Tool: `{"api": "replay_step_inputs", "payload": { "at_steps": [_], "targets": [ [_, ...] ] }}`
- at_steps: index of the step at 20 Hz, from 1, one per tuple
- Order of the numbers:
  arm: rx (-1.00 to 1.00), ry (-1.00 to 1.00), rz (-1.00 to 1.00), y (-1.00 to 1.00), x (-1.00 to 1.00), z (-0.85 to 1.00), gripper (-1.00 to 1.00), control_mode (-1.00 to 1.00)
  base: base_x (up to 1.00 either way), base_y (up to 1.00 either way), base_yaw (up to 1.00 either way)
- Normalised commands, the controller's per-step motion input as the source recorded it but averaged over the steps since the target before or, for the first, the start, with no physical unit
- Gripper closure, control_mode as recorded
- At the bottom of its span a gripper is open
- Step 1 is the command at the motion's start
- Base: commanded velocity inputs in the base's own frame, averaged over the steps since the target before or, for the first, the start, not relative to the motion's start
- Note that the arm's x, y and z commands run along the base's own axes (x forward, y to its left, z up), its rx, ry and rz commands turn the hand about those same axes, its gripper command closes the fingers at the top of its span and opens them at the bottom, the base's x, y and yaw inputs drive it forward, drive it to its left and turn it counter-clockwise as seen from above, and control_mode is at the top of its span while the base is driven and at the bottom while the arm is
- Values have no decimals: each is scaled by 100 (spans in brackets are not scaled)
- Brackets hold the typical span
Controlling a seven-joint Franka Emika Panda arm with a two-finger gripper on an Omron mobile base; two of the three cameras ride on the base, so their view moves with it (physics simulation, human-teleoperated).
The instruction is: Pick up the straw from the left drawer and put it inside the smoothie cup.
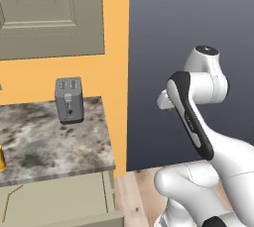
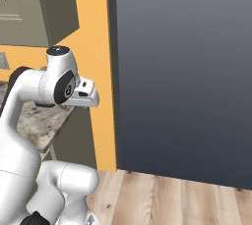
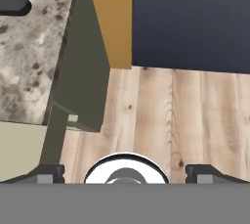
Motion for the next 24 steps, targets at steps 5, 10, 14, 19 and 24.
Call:
{"api": "replay_step_inputs", "payload": {
  "at_steps": [5, 10, 14, 19, 24],
  "targets": [
    [0, 0, 0, 0, -6, -29, -100, -100, 0, 0, 0],
    [0, 0, 0, 0, 1, -4, -100, -100, 0, 0, 0],
    [0, 2, 0, 0, 11, 0, -100, -100, 0, 0, 0],
    [0, 0, 0, 0, 5, 0, -100, 100, 0, 0, 0],
    [0, 0, 0, 0, 0, 0, -100, 100, -28, 0, 0]
  ]
}}
